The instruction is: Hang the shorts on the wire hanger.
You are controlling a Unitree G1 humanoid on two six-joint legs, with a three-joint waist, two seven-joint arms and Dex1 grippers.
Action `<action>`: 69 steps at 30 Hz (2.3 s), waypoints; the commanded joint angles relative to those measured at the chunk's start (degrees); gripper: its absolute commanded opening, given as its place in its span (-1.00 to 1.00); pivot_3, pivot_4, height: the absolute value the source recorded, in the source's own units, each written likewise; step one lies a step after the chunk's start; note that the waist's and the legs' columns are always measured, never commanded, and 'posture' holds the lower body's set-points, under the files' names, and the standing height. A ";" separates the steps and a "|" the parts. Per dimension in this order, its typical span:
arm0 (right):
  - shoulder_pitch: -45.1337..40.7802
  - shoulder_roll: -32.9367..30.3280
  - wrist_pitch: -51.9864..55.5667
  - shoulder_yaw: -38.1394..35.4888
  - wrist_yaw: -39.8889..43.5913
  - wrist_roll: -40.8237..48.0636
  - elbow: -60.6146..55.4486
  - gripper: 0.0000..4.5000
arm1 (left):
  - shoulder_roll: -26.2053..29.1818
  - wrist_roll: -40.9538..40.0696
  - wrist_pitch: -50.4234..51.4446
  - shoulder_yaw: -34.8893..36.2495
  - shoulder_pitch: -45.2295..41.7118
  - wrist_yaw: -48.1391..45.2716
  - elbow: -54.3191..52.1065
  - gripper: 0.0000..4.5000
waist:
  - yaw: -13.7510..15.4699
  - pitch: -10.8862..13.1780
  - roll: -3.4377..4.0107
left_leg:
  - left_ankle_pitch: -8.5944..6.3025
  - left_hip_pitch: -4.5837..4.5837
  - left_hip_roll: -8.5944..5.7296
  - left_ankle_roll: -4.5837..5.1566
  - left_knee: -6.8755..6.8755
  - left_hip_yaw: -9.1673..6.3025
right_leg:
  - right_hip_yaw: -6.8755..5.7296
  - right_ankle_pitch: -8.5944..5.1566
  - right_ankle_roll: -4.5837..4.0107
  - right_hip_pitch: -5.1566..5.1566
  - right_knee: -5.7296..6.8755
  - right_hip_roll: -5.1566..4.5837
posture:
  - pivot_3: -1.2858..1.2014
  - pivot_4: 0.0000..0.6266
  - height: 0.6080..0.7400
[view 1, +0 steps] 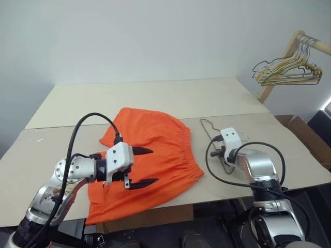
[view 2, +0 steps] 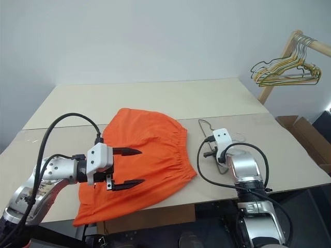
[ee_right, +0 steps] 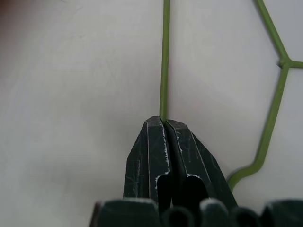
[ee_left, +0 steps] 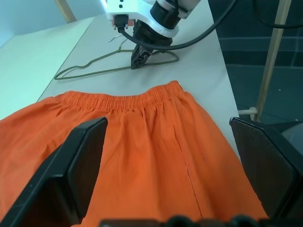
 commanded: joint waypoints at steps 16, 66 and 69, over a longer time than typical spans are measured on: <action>9.62 1.06 -53.67 2.40 6.16 1.76 -22.44 -1.00 | -37.42 -37.85 32.16 19.88 -24.01 48.27 10.83 1.00 | 0.04 0.16 0.28 | -0.10 -0.33 -0.21 -0.10 0.20 -0.52 | 0.15 0.07 0.25 -0.19 0.03 -0.23 | -0.04 -1.00 1.00; 7.16 -18.52 -19.28 -5.12 43.23 50.61 -18.46 0.98 | -12.23 -38.09 15.06 18.56 -19.56 4.44 9.31 -1.00 | -0.06 0.22 0.31 | -0.07 -0.27 -0.20 -0.15 0.20 -0.17 | 0.04 0.05 0.21 -0.06 -0.13 -0.17 | -0.04 -1.00 1.00; 3.50 -20.45 -14.57 -3.85 50.08 51.95 -12.14 0.98 | -10.40 -39.91 15.41 19.28 -20.31 1.07 11.17 -1.00 | 0.10 0.22 0.32 | -0.08 -0.12 -0.16 -0.13 0.20 -0.13 | -0.01 0.04 0.19 0.11 -0.20 -0.11 | -0.04 -1.00 1.00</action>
